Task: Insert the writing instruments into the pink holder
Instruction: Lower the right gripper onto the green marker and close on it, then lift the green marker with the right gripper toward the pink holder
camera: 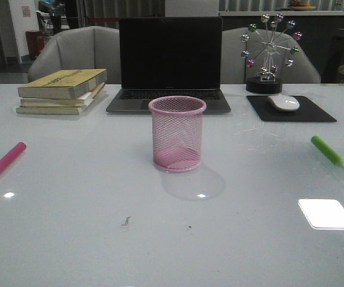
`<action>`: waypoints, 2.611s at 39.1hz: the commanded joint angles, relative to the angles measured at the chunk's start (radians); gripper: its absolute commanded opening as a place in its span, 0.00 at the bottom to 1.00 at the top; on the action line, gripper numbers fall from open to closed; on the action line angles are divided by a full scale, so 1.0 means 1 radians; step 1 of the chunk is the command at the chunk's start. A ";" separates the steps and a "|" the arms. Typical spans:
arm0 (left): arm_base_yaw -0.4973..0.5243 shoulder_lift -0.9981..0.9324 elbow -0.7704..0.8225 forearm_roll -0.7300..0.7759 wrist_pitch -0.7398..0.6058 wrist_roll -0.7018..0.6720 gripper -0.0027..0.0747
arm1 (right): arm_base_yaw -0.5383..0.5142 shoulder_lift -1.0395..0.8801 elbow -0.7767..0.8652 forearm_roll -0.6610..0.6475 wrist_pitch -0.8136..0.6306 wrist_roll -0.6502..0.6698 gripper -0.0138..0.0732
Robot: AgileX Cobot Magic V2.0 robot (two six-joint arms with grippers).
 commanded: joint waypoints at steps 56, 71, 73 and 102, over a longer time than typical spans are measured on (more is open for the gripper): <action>-0.003 -0.003 -0.038 -0.001 -0.081 -0.001 0.54 | 0.004 0.520 -0.238 0.138 0.012 -0.099 0.57; -0.003 -0.003 -0.038 -0.001 -0.081 -0.001 0.54 | 0.004 0.554 -0.238 0.094 0.049 -0.102 0.47; -0.003 -0.003 -0.038 -0.001 -0.081 -0.001 0.54 | 0.004 0.559 -0.238 0.091 0.065 -0.102 0.40; -0.003 -0.003 -0.038 -0.001 -0.081 -0.001 0.54 | 0.163 0.393 -0.374 0.126 -0.130 -0.106 0.23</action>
